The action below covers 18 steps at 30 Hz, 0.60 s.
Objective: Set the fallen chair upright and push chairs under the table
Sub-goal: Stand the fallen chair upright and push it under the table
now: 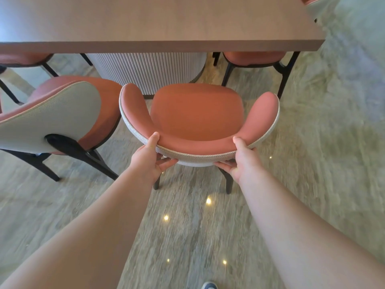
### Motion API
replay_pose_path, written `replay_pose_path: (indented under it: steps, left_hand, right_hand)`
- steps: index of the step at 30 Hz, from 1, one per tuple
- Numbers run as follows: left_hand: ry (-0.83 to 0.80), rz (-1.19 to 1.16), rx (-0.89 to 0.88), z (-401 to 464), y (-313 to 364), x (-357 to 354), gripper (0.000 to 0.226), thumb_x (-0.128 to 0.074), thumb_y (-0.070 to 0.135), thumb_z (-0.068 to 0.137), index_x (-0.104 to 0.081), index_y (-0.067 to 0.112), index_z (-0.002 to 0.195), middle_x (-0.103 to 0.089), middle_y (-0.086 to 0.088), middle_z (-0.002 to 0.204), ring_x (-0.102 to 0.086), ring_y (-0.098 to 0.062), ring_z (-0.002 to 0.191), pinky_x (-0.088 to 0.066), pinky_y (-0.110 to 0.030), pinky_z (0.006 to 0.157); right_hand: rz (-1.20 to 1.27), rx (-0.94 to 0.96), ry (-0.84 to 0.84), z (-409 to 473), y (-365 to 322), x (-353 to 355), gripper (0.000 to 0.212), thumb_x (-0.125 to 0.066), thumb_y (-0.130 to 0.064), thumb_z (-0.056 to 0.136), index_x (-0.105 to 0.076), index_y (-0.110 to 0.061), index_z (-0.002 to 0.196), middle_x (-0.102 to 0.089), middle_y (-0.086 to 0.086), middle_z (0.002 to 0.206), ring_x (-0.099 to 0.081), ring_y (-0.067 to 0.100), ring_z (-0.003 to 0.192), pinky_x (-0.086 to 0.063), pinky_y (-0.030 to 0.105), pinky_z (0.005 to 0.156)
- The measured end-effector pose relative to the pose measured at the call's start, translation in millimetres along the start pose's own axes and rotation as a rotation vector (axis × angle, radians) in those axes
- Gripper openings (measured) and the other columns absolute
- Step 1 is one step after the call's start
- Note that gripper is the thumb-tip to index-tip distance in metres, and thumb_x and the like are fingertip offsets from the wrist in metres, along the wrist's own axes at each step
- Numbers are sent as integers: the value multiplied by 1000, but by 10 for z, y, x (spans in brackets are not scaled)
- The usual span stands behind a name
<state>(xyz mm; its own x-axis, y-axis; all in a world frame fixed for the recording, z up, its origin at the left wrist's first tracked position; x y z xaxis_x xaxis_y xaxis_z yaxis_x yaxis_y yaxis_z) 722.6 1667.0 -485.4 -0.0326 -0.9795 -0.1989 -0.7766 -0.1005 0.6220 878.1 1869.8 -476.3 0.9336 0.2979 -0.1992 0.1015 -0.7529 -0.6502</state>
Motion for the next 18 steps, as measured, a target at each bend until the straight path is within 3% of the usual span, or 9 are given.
replay_pose_path:
  steps: [8,13,18]
  left_hand:
    - [4,8,36,76,64,-43,34,-82,33,91,-67,9,110,-75,-17,114,-78,-37,96,-67,-49,62]
    - [18,52,85,37,163,-75,34,-81,34,93,-64,9,110,-76,-19,111,-79,-38,89,-66,-49,58]
    - [15,76,121,-55,220,-123,34,-79,36,94,-62,10,109,-74,-20,113,-76,-40,96,-67,-53,60]
  right_hand:
    - [6,-31,32,71,-49,-48,41,-73,-32,88,-51,-29,122,-66,9,111,-78,36,74,-62,52,58]
    - [6,-93,25,19,-111,-80,48,-75,-34,89,-49,-30,128,-64,9,114,-75,37,83,-62,60,62]
    - [-28,-161,12,-39,-173,-115,58,-75,-39,88,-43,-27,135,-62,11,113,-72,38,90,-62,63,65]
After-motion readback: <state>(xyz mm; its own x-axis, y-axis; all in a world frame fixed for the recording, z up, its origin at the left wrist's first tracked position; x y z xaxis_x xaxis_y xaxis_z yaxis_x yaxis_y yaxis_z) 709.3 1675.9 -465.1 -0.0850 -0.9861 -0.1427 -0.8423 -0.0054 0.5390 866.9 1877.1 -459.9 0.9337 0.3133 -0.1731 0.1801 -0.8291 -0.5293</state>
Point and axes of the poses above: each hand's wrist, its own z-axis towards the middle knuckle, its own x-axis out of the back of the hand, y = z × x, the point moved 3 cm from there along z, towards the middle knuckle
